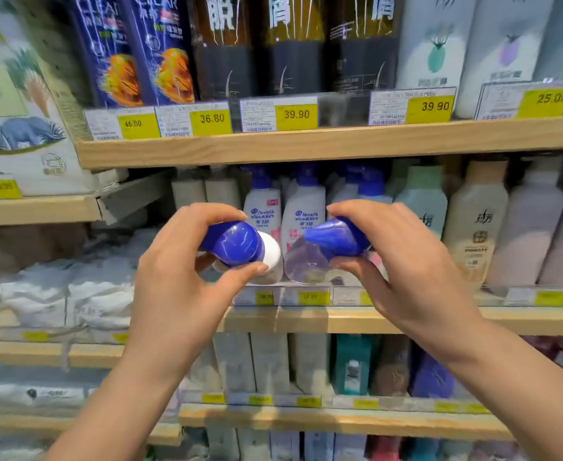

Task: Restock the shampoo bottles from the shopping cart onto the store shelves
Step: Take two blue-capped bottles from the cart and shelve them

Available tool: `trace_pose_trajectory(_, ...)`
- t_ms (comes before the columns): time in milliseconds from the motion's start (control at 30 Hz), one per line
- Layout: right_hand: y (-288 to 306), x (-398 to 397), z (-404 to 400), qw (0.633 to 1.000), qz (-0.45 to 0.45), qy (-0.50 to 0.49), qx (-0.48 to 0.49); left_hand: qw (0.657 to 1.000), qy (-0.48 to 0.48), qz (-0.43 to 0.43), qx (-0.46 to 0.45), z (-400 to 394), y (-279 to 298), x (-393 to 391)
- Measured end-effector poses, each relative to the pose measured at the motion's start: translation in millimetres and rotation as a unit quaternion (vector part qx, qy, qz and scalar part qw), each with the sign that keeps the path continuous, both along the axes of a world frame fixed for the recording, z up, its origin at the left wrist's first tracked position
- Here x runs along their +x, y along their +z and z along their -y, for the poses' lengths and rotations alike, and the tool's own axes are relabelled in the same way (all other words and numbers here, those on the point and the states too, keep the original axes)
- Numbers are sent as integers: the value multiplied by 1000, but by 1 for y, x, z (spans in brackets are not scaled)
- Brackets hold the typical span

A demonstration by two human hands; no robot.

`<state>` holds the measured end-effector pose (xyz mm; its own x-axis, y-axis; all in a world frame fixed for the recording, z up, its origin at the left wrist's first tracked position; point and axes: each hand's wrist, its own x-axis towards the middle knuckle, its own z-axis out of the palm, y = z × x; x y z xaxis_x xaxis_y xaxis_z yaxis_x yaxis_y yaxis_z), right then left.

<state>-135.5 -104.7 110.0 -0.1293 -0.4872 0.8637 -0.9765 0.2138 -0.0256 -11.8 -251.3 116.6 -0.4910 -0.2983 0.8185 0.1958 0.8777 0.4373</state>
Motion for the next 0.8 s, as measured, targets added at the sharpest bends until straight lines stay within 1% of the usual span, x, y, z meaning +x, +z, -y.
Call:
trace_pose_trajectory(67, 1, -10, 13, 1000, -9, -4, -10, 1000, -5, -3, -3, 15, 2, -10)
trace_pose_trajectory(200, -2, -26, 36, 1000, -1, -16, -13, 1000, -26, 7, -12, 45, 5, -31)
trace_pose_trajectory(367, -5, -48, 58, 998, 43, -36, 13, 997, -72, 36, 8, 72, 5, -55)
trace_pose_trajectory(467, -3, -59, 64, 995, 84, -35, 33, 994, -96, 55, 12, 88, 4, -71)
trace_pose_trajectory(667, 4, -72, 75, 988, 148, -36, 35, 986, -132, 79, 58, 110, 3, -99)
trace_pose_trajectory(800, 13, -85, 85, 968, 242, -38, 53, 985, -121, 90, 80, 118, 7, -112)
